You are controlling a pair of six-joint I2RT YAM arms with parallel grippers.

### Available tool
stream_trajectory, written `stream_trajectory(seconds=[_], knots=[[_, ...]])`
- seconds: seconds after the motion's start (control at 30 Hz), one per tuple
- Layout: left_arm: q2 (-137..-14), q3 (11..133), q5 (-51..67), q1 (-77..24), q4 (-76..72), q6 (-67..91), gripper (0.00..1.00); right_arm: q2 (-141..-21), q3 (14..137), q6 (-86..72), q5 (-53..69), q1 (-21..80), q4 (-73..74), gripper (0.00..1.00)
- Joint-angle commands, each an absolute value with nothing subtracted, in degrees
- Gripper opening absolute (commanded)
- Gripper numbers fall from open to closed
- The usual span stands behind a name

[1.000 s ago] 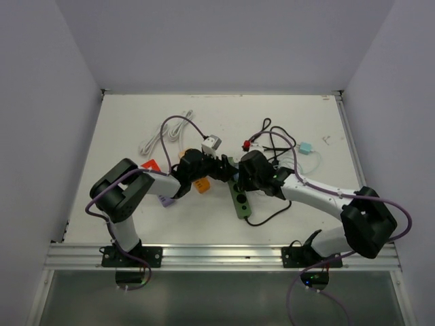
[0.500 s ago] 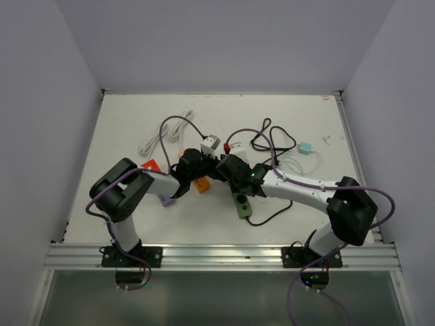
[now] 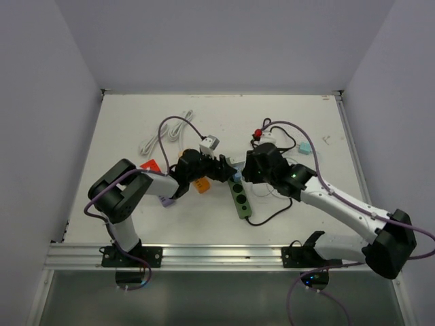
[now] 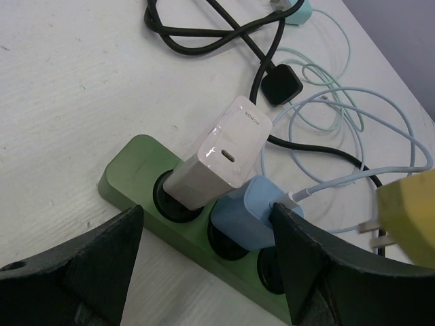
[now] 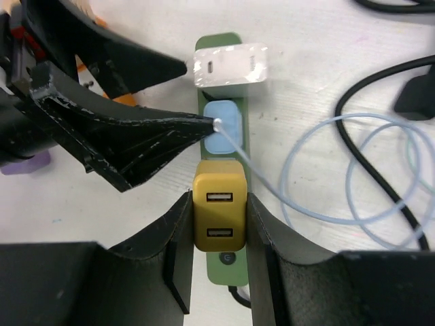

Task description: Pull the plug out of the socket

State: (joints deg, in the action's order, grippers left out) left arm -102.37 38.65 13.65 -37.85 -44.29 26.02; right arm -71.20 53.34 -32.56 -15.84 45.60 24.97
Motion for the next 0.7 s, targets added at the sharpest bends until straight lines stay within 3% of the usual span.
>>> stream_trajectory(seconds=[0.0, 0.17, 0.33, 0.47, 0.67], knots=[[-105.7, 34.7, 6.6, -36.6, -27.2, 20.5, 0.79, -60.6, 52.3, -31.0, -13.1, 41.9, 24.3, 0.0], [-102.8, 33.4, 8.6, -36.7, -30.1, 19.8, 0.79, -49.8, 52.0, -29.4, -14.9, 35.6, 28.9, 0.0], [-99.4, 31.3, 10.9, -36.6, -33.4, 19.5, 0.79, -45.6, 53.5, -32.2, -34.8, 33.7, 38.5, 0.0], [-95.3, 28.5, 12.6, -36.7, -38.0, 19.3, 0.8, -41.8, 51.7, -37.5, -42.4, 30.4, 39.8, 0.0], [-90.3, 25.8, 14.7, -37.2, -41.9, 17.5, 0.8, -42.1, 49.2, -41.3, -42.6, 24.0, 38.9, 0.0]])
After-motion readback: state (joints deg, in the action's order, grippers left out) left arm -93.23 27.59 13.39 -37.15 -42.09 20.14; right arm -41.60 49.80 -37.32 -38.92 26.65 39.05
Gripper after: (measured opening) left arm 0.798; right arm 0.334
